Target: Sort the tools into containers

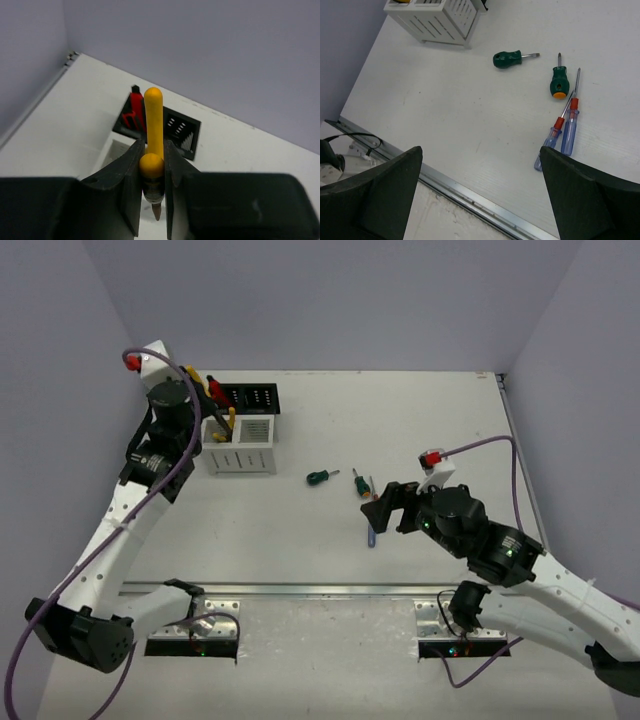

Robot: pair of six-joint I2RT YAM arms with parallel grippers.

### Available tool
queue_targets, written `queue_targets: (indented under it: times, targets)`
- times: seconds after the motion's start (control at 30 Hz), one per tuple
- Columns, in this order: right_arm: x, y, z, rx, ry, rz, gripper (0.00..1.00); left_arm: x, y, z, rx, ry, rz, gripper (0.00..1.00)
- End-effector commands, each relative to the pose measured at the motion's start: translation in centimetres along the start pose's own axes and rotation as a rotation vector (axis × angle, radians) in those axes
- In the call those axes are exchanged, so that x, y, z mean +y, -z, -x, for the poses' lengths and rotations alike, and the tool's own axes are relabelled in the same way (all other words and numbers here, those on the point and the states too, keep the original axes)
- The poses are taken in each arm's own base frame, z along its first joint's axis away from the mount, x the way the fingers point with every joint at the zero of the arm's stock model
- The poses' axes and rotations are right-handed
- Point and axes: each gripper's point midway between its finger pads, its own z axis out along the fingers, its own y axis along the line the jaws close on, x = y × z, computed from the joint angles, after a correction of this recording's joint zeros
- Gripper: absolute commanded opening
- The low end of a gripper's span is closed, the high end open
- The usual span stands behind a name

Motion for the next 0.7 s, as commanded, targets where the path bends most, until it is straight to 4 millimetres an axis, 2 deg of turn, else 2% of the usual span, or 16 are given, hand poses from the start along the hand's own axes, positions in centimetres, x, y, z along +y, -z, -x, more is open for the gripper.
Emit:
queue_targets:
  times: [0.0,0.03,0.1,0.2,0.3,0.33,0.5,0.67]
  targets:
    - [-0.3,0.6,-2.2,0.074,0.065,0.036,0.99,-0.7,-2.9,7.3,-0.275,-0.107,-0.073,0.00]
    - [-0.4,0.7,-2.5,0.086,0.070,0.041,0.99,-1.1,-3.3,6.9,-0.281,-0.154,-0.095,0.00]
    - [-0.4,1.0,-3.1,0.109,0.083,0.057,0.99,-2.1,-4.0,7.4,-0.360,-0.243,-0.166,0.00]
    - [-0.6,1.4,-3.7,0.121,0.098,0.072,0.99,-2.7,-5.3,6.4,-0.374,-0.333,-0.274,0.00]
    - [-1.1,1.9,-4.2,0.128,0.120,0.075,0.99,-2.8,-6.7,4.5,-0.351,-0.405,-0.343,0.00]
    - [-1.2,2.0,-4.3,0.132,0.134,0.077,0.99,-2.7,-7.1,3.3,-0.333,-0.415,-0.364,0.00]
    - [-1.6,2.4,-4.4,0.127,0.153,0.078,0.99,-0.4,-8.2,1.1,-0.331,-0.364,-0.411,0.00]
    - [-1.6,2.3,-4.5,0.133,0.169,0.081,0.99,-0.3,-9.3,-2.9,-0.246,-0.352,-0.489,0.00]
